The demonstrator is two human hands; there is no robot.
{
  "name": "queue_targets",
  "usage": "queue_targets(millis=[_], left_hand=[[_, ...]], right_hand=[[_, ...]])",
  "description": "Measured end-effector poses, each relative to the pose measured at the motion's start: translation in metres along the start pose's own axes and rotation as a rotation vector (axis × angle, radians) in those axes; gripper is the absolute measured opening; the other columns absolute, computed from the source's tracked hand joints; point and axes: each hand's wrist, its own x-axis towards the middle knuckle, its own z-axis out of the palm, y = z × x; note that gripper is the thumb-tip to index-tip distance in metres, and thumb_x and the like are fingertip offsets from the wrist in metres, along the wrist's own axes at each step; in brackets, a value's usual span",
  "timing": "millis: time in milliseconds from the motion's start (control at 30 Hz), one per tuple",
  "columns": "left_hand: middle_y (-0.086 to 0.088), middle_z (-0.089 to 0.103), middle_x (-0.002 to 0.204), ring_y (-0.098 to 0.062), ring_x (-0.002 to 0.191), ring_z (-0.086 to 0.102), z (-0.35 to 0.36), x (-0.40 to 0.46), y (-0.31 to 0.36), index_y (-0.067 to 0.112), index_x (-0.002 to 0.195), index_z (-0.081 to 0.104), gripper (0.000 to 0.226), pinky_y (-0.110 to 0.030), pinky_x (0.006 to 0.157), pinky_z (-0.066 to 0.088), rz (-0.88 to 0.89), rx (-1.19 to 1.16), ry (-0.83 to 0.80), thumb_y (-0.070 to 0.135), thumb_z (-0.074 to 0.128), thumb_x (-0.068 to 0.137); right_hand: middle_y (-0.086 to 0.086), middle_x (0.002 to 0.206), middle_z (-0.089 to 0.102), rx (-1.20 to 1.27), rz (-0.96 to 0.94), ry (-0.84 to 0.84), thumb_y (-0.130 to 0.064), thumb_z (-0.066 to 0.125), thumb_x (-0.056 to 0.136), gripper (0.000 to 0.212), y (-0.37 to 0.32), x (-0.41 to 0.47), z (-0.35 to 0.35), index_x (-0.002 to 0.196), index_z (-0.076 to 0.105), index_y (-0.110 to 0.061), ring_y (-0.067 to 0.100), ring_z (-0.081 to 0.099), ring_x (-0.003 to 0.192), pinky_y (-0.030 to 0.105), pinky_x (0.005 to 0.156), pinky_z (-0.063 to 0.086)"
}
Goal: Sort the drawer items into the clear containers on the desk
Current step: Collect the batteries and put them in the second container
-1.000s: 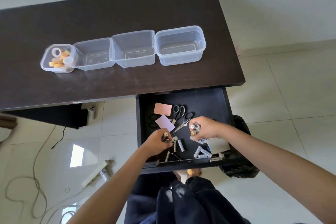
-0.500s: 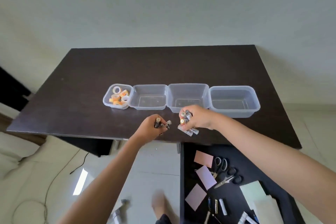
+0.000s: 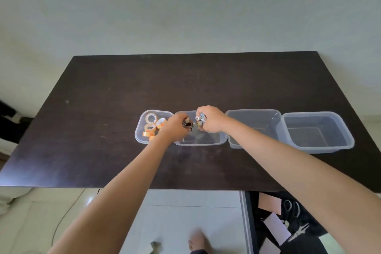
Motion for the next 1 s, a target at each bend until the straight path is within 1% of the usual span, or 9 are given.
queue_targets(millis=[133, 200, 333, 400, 500, 600, 700, 800, 1000], left_hand=[[-0.006, 0.065, 0.11, -0.025, 0.102, 0.059, 0.007, 0.01, -0.004, 0.012, 0.116, 0.061, 0.032, -0.026, 0.076, 0.042, 0.049, 0.035, -0.061, 0.008, 0.059, 0.084], [-0.005, 0.064, 0.116, -0.024, 0.105, 0.059, 0.011, 0.014, -0.008, 0.014, 0.121, 0.059, 0.04, -0.025, 0.078, 0.043, 0.045, 0.035, -0.082, 0.005, 0.059, 0.083], [-0.005, 0.061, 0.126, -0.022, 0.11, 0.059, 0.015, 0.015, -0.011, 0.014, 0.128, 0.053, 0.044, -0.028, 0.09, 0.048, 0.047, -0.014, -0.046, 0.005, 0.057, 0.085], [-0.005, 0.06, 0.126, -0.022, 0.109, 0.058, 0.017, 0.012, -0.008, 0.013, 0.132, 0.05, 0.046, -0.025, 0.083, 0.043, 0.064, -0.004, -0.017, 0.005, 0.054, 0.086], [-0.004, 0.058, 0.126, -0.02, 0.108, 0.057, 0.023, 0.004, -0.005, 0.017, 0.129, 0.053, 0.048, -0.025, 0.083, 0.043, 0.097, -0.035, 0.046, 0.005, 0.057, 0.083], [-0.006, 0.056, 0.129, -0.022, 0.119, 0.052, 0.035, -0.017, 0.005, 0.015, 0.127, 0.054, 0.045, -0.023, 0.092, 0.039, 0.139, -0.055, 0.127, 0.007, 0.061, 0.082], [-0.007, 0.057, 0.125, -0.022, 0.113, 0.054, 0.055, -0.05, 0.024, 0.01, 0.123, 0.057, 0.041, -0.019, 0.089, 0.04, 0.196, -0.121, 0.21, 0.007, 0.064, 0.083], [-0.004, 0.06, 0.115, -0.018, 0.103, 0.058, 0.089, -0.086, 0.043, 0.01, 0.115, 0.061, 0.035, -0.012, 0.085, 0.036, 0.269, -0.166, 0.23, 0.009, 0.068, 0.081], [0.004, 0.058, 0.11, -0.003, 0.097, 0.053, 0.194, -0.155, 0.085, 0.014, 0.115, 0.062, 0.03, -0.003, 0.082, 0.036, 0.271, -0.2, 0.101, 0.014, 0.065, 0.085]], right_hand=[[0.007, 0.1, 0.062, -0.089, 0.054, -0.033, -0.001, 0.063, 0.078, 0.025, 0.009, 0.011, 0.008, 0.091, 0.054, -0.02, 0.023, 0.051, 0.08, 0.028, 0.059, 0.036], [0.007, 0.106, 0.062, -0.11, 0.069, -0.045, 0.0, 0.062, 0.078, 0.029, 0.014, 0.015, 0.01, 0.101, 0.059, -0.017, 0.023, 0.052, 0.084, 0.028, 0.065, 0.038], [0.003, 0.11, 0.063, -0.042, 0.062, -0.036, -0.003, 0.073, 0.072, 0.036, 0.02, 0.018, 0.007, 0.103, 0.063, -0.017, 0.023, 0.059, 0.093, 0.037, 0.079, 0.052], [0.003, 0.113, 0.064, 0.013, 0.04, -0.015, -0.003, 0.074, 0.072, 0.037, 0.022, 0.014, 0.001, 0.104, 0.063, -0.018, 0.022, 0.062, 0.097, 0.042, 0.083, 0.055], [0.0, 0.114, 0.062, 0.038, -0.023, 0.031, -0.003, 0.072, 0.076, 0.035, 0.023, 0.0, -0.01, 0.107, 0.063, -0.017, 0.016, 0.058, 0.104, 0.033, 0.088, 0.051], [-0.003, 0.108, 0.065, 0.102, -0.086, 0.105, -0.004, 0.071, 0.079, 0.027, 0.025, -0.029, -0.021, 0.103, 0.065, -0.016, 0.01, 0.059, 0.101, 0.023, 0.084, 0.048], [-0.004, 0.099, 0.069, 0.197, -0.127, 0.176, -0.005, 0.072, 0.08, 0.022, 0.036, -0.069, -0.025, 0.099, 0.067, -0.014, 0.006, 0.062, 0.092, 0.007, 0.074, 0.044], [-0.007, 0.09, 0.07, 0.271, -0.115, 0.125, -0.007, 0.073, 0.079, 0.02, 0.063, -0.12, -0.024, 0.092, 0.067, -0.021, 0.005, 0.066, 0.081, 0.01, 0.071, 0.049], [-0.004, 0.085, 0.071, 0.272, -0.003, -0.078, -0.007, 0.073, 0.078, 0.019, 0.163, -0.227, 0.005, 0.089, 0.069, -0.021, 0.002, 0.064, 0.068, 0.016, 0.067, 0.052]])
